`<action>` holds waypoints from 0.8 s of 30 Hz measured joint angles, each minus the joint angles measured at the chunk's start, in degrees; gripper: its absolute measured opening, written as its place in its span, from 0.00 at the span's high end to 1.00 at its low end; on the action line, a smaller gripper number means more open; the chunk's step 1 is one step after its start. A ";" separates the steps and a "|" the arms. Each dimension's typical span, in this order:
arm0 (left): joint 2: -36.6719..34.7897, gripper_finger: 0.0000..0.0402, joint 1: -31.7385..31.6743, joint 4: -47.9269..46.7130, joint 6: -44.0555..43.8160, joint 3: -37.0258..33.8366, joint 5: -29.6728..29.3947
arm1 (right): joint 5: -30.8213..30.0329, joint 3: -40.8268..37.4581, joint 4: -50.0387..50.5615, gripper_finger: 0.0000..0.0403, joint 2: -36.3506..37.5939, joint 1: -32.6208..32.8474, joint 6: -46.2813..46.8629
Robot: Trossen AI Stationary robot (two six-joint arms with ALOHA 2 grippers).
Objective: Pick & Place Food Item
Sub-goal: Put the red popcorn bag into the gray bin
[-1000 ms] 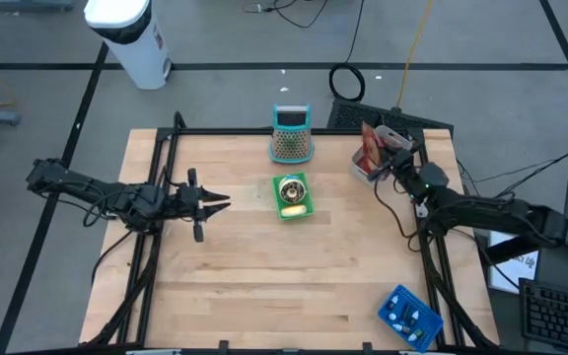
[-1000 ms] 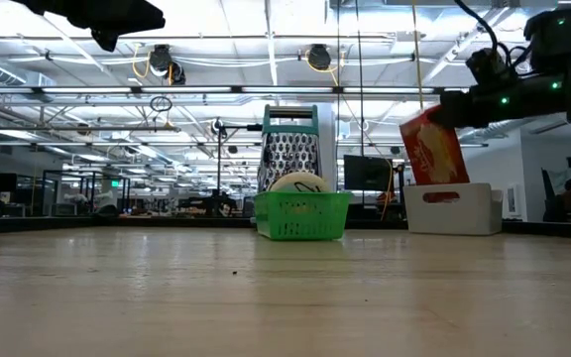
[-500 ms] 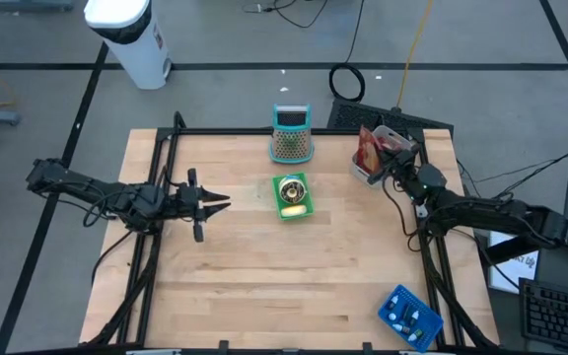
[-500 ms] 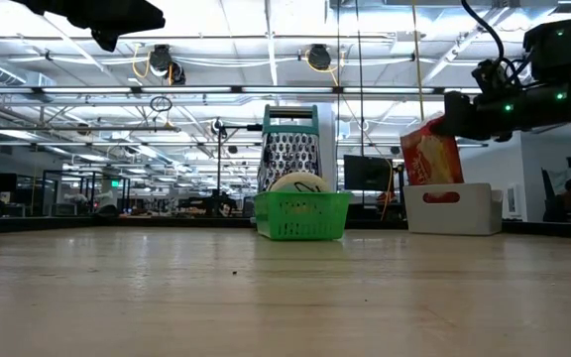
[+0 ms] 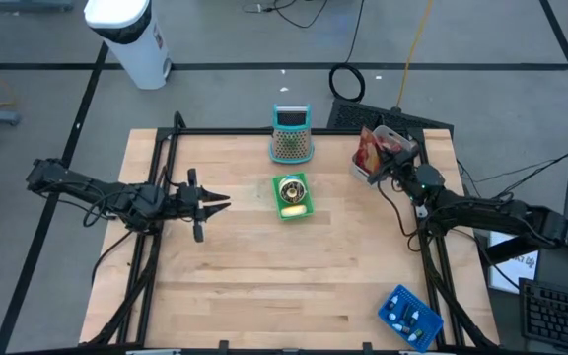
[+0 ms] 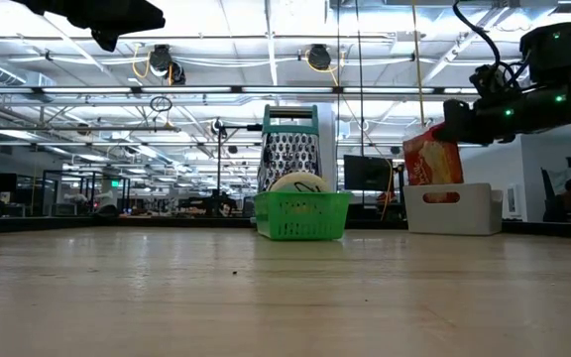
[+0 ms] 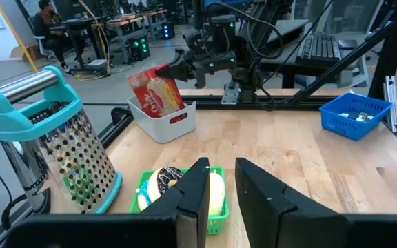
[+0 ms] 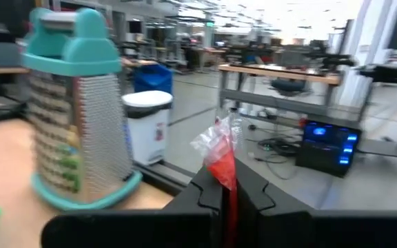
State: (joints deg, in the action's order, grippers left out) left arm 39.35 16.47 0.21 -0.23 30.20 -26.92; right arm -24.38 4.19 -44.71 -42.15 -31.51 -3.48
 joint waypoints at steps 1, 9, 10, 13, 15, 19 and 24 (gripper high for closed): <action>0.00 0.82 0.00 0.00 -0.02 0.00 0.00 | -1.14 0.00 0.00 1.00 0.00 0.00 -0.56; 0.00 0.82 0.00 0.00 0.00 0.00 0.00 | -9.90 -0.07 0.62 1.00 -0.04 0.02 -4.77; 0.00 0.82 0.00 0.00 0.00 0.02 0.00 | -10.45 -0.07 0.68 1.00 -0.04 0.00 -5.18; 0.00 0.82 0.00 0.00 0.00 0.02 0.00 | -13.26 -0.07 0.94 1.00 -0.04 0.02 -6.18; 0.00 0.82 0.00 0.01 -0.01 0.02 0.00 | -14.00 -0.07 1.31 1.00 -0.04 0.00 -6.30; 0.00 0.82 0.00 0.02 -0.01 0.02 0.00 | -14.60 -0.07 2.29 0.99 -0.04 0.01 -6.28; 0.00 0.82 0.00 0.02 0.00 0.02 0.00 | -14.56 -0.07 4.80 0.98 -0.02 0.09 -4.54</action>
State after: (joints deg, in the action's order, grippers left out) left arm 39.35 16.47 0.22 -0.23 30.22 -26.92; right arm -38.94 4.12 -39.91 -42.17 -31.42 -8.02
